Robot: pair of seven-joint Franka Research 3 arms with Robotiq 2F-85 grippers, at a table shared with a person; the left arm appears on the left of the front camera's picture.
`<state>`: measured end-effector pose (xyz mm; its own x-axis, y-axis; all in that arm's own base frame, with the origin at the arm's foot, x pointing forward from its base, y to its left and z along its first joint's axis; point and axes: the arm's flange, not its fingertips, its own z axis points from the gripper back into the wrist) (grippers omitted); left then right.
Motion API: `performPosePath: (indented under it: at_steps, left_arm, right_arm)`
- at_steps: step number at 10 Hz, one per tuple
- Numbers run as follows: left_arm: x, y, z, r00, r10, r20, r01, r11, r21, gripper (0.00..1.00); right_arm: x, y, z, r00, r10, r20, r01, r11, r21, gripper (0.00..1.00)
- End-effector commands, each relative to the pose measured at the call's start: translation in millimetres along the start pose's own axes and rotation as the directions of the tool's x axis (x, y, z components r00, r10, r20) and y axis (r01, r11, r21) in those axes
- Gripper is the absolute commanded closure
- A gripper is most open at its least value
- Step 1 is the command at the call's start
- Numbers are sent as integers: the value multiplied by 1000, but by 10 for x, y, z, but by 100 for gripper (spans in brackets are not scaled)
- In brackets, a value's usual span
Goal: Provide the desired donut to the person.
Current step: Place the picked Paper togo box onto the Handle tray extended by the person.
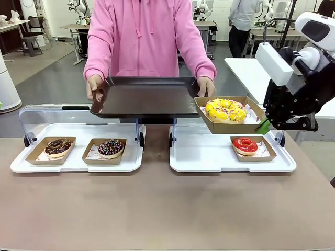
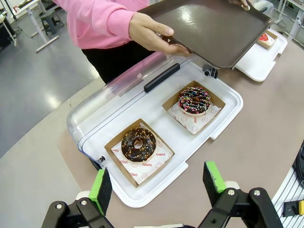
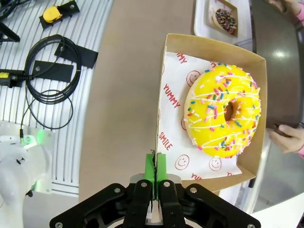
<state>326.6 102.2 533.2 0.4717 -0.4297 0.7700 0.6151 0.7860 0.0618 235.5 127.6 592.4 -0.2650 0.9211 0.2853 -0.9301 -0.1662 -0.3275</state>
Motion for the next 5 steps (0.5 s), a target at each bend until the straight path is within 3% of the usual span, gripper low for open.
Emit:
performPosePath:
  at_steps: [1,5]
  left_arm:
    - [-12,9,-6,1000,-1,3,1,1000,-4,0]
    - [-12,9,-6,1000,-1,3,1,1000,-4,0]
  right_arm:
    - [-3,24,-1,1000,-16,-16,16,1000,6,100]
    - [-3,24,-1,1000,-16,-16,16,1000,6,100]
